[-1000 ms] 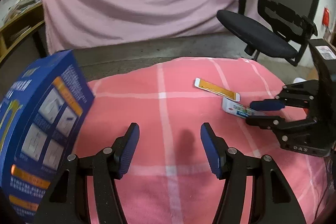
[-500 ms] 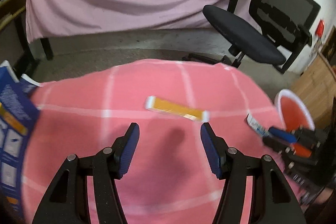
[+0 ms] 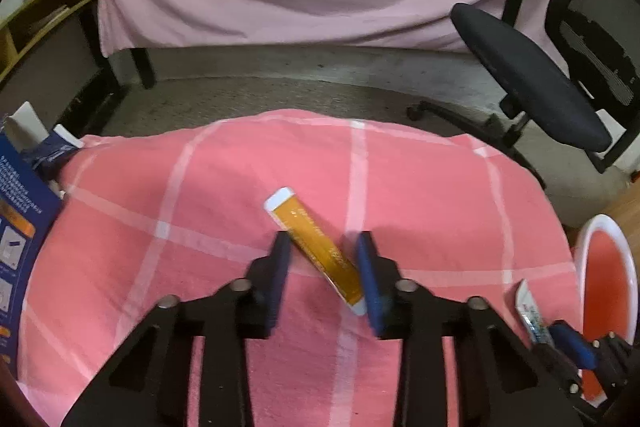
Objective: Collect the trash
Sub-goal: 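Grasp the orange sachet with the left tool while the right tool grasps the white sachet, then lift both sachets and carry them over the red bucket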
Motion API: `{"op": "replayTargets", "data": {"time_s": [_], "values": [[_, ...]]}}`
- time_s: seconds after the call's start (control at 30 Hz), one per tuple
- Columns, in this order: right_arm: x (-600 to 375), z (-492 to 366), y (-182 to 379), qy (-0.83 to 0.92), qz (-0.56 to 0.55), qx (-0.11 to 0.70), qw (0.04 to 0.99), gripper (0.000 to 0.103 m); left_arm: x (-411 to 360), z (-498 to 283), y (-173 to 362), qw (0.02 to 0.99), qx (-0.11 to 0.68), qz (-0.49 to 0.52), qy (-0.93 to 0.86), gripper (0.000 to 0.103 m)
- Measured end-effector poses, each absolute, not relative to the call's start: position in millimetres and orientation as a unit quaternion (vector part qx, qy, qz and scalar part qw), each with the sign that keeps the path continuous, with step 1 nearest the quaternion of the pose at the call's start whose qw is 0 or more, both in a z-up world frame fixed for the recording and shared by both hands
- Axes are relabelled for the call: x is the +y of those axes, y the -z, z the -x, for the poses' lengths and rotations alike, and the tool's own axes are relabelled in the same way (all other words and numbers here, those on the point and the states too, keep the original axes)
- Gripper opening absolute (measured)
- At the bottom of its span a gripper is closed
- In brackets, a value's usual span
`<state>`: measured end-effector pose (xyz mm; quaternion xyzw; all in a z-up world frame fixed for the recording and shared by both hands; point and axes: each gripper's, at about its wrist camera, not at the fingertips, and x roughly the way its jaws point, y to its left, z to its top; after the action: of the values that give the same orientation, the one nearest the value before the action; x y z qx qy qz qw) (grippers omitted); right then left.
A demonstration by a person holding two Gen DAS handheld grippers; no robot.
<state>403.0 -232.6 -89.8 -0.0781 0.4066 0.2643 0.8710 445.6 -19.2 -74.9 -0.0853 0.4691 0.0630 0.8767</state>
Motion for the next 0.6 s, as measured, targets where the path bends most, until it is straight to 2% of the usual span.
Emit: {"op": "replayTargets", "data": {"time_s": [0.03,0.1,0.4,0.6], "values": [[-232.7,-402.3,90.0,-0.264,0.078,0.406,0.871,0.020,-16.9,-444.1,75.5,0.876,0.469,0.089,-0.064,0.016],[-233.0,-401.7,90.4,-0.263,0.080,0.405,0.872,0.020,-12.5,-440.6,77.1,0.875,0.470,0.099,-0.058,0.010],[-231.1,-389.5,88.1,-0.252,0.100,0.377,0.885,0.019,-7.5,-401.6,70.5,0.882,0.456,0.118,0.002,0.009],[-236.7,-371.7,75.3,-0.241,0.097,0.331,0.907,0.019,-25.4,-368.1,52.1,0.905,0.414,0.094,0.005,0.009]]}}
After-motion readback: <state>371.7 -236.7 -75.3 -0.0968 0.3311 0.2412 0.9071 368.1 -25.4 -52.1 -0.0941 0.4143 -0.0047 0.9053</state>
